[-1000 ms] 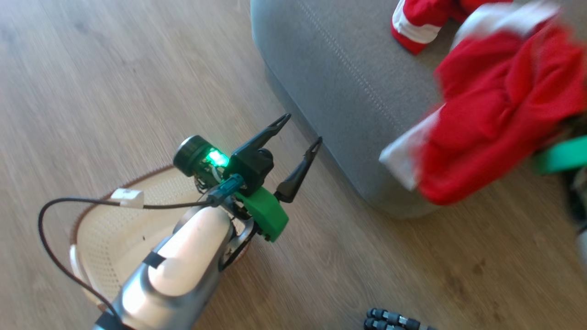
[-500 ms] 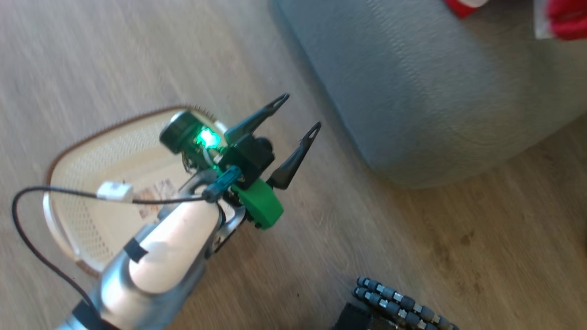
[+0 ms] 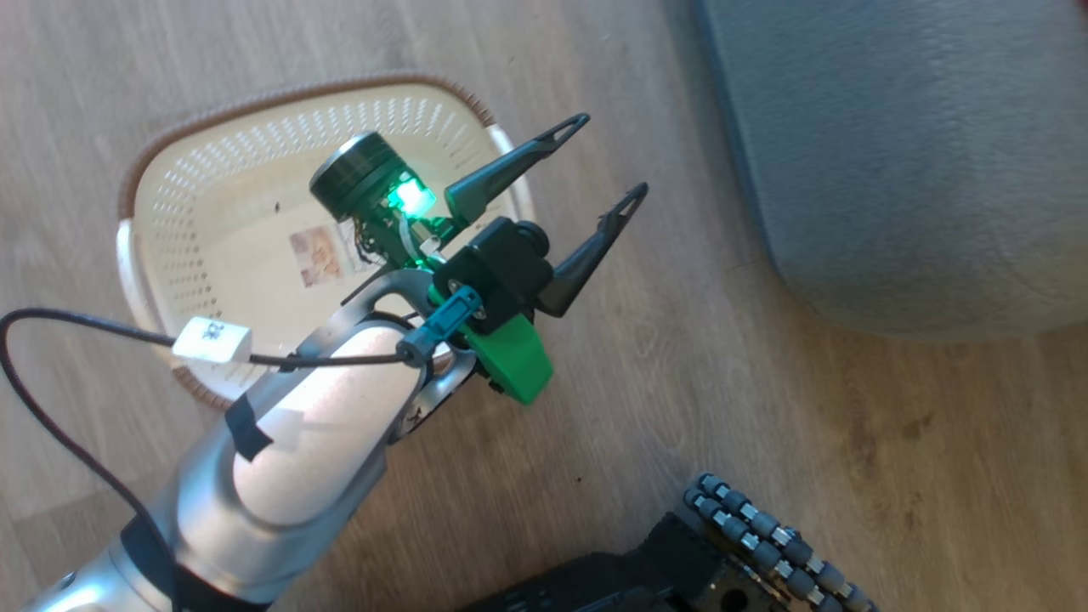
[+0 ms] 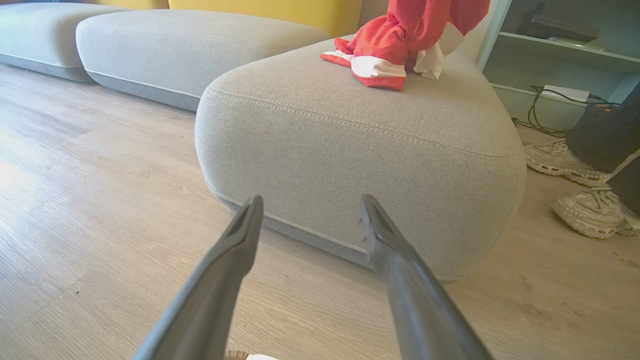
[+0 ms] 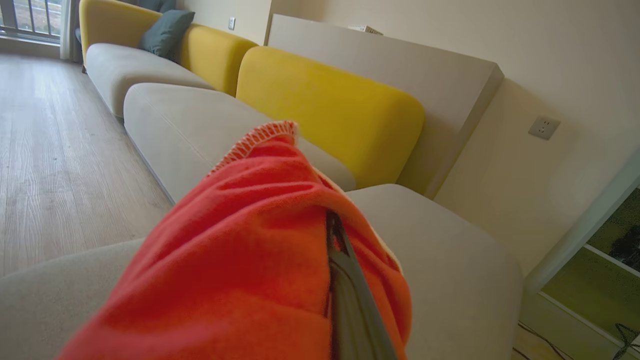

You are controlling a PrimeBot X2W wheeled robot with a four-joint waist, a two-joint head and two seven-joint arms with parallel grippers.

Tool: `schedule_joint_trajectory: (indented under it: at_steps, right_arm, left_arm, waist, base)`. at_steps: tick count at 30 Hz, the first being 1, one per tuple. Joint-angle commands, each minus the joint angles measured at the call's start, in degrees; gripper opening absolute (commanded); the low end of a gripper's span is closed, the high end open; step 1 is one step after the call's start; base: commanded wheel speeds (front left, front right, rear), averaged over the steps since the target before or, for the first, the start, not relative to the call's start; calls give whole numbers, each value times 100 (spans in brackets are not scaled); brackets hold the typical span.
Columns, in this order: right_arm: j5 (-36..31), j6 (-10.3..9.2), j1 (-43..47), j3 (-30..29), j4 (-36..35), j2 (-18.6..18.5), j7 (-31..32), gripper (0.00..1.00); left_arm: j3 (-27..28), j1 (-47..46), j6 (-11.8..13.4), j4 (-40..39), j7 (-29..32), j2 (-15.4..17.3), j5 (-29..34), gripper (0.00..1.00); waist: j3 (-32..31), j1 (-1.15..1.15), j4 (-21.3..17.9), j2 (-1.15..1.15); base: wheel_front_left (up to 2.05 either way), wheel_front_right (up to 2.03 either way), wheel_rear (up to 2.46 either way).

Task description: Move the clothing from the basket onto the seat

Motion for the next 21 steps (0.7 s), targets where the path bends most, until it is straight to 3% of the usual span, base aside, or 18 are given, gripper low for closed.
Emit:
schedule_joint_trajectory:
  at_steps: [1, 5, 6, 7, 8, 15, 21]
  right_arm:
    - [-126, -2, -19, -104, -23, -156, 10, 0]
    - [-285, -2, -43, -272, 528, 202, 69, 0]
    - [-280, -2, -13, -319, 674, 304, 81, 11]
    - [-296, -2, 29, -352, 791, 377, 75, 59]
    - [-313, -2, 80, -378, 873, 432, 56, 100]
    - [-368, -2, 837, -249, 963, 835, -59, 100]
    - [131, -2, 1765, 111, 24, 1248, -70, 100]
  left_arm:
    - [78, -116, -33, -266, 3, 17, 56, 100]
    - [92, -171, -15, -295, -13, 25, 39, 100]
    - [87, -176, -13, -285, -15, 21, 31, 100]
    - [80, -180, -13, -269, -27, 14, 24, 100]
    - [68, -177, -13, -245, -44, 1, 15, 100]
    - [34, -124, 18, -4, -257, -110, -93, 100]
    - [75, -15, 90, 249, -462, -201, -224, 100]
  waist:
    - [190, -2, 190, 0]
    - [275, -2, 246, 0]
    - [283, -2, 260, 0]
    - [279, -2, 273, 0]
    - [261, -2, 288, 0]
    - [-92, -2, 388, 0]
    - [-568, -2, 416, 0]
  base:
    - [0, 0, 0]
    - [0, 0, 0]
    - [0, 0, 0]
    - [0, 0, 0]
    - [0, 0, 0]
    - [0, 0, 0]
    - [0, 0, 0]
